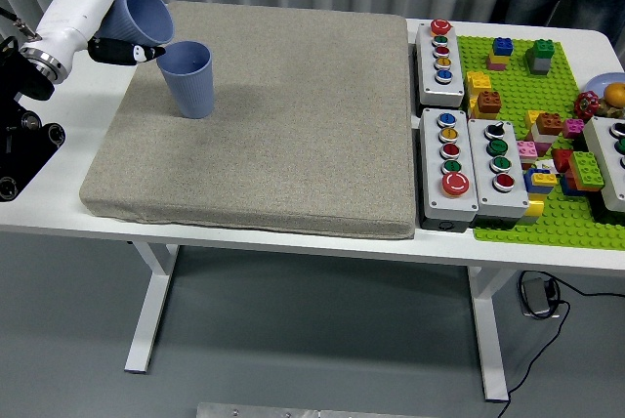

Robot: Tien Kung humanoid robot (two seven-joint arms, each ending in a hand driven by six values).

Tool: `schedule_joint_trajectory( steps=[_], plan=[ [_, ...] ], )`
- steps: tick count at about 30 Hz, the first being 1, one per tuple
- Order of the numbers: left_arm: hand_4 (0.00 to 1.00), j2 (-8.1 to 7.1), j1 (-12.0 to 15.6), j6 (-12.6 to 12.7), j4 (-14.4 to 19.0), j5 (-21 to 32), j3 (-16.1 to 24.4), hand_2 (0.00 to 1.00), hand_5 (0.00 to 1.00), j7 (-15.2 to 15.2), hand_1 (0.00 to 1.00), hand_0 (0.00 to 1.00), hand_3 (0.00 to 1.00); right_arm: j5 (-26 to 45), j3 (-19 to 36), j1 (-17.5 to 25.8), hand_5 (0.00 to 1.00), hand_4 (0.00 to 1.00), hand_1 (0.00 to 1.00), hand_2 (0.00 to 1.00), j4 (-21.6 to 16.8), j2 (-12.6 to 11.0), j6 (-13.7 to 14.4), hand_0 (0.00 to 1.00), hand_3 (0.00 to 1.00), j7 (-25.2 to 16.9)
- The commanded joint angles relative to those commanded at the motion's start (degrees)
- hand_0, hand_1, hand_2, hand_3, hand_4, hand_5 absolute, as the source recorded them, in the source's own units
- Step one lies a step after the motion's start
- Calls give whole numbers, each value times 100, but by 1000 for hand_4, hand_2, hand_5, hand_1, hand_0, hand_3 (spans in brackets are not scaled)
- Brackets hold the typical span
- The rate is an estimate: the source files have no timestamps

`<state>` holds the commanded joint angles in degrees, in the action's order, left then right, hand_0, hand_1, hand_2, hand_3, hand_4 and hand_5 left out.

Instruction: Pick cup pour cup place

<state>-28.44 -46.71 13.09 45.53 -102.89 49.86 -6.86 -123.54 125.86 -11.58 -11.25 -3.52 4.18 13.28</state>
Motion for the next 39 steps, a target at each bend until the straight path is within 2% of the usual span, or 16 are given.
schedule_joint_trajectory(
  steps=[13,21,39],
  plan=[
    [808,16,-101,-104,-198,-538,-123,613,255,2,514,450,643,-9,7,-22,170,2,639,582,0,-3,-2,686,582,6],
    [807,26,-131,-90,-204,-818,-104,612,256,73,515,450,642,24,-12,-33,170,2,639,582,2,-4,8,686,581,7],
    [804,8,-322,-63,-188,-1315,-455,611,256,197,516,454,643,69,-27,-51,171,2,639,582,6,-13,19,686,582,6]
  ],
)
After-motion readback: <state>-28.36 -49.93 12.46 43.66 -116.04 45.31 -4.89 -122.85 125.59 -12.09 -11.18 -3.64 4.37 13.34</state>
